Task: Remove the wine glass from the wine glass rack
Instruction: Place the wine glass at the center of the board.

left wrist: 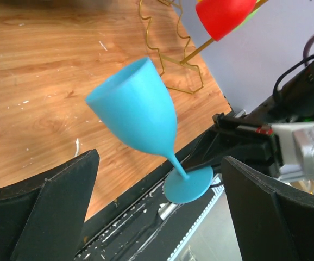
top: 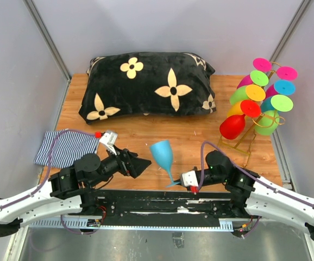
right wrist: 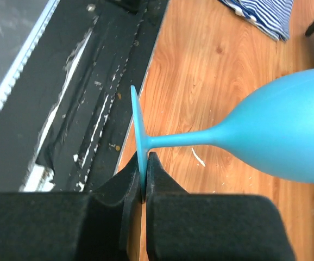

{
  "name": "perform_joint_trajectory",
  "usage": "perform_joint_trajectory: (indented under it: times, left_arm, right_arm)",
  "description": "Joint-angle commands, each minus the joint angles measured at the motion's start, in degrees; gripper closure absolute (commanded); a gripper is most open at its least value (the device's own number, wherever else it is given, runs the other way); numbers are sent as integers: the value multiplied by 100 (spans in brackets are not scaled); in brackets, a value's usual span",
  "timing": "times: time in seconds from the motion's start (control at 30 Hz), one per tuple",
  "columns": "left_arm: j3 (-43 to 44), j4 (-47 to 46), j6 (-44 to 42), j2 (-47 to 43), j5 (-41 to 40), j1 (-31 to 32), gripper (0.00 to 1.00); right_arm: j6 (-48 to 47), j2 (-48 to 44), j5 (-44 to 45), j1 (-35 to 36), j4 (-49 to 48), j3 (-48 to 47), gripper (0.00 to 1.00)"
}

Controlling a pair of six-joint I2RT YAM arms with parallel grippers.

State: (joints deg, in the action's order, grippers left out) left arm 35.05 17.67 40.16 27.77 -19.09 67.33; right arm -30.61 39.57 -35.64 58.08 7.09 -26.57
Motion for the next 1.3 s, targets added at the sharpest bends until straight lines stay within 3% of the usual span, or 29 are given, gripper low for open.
perform_joint_trajectory:
  times: [0.0,0.2,0.4,0.57,0.87,1.07,1.17,1.2,1.27]
  left_arm:
    - [259,65,-151,-184,-202,7,0]
    - [-10,-1136,-273,-132,447,0,0]
    - [263,-1052,-485,369,663,1,0]
    - [353,-1022,-817,677,1542,5,1]
    - [415,-667,-1017,526,2904,-9,33]
    - [492,-614,-1232,680,3576,-4,74]
    - [556,-521,-1322,966,4033,-4,98]
    - [593,-489,-1338,1032,4088,-5,99]
    - [684,-397,-1392,1108,4036,-2,100]
  right_arm:
    - [-2533,-426,71,391,-197,403,99]
    - [-3138,-641,385,834,-123,547,99]
    - [-3218,-572,216,975,-15,555,99]
    - [-3223,-554,210,977,25,507,99]
    - [-3278,-649,211,983,457,349,99]
    - [-3099,-708,366,983,329,380,99]
    - [-2778,-767,467,980,288,341,99]
    - [-2663,-805,524,977,291,333,94]
    - [-2424,-916,547,979,284,318,71]
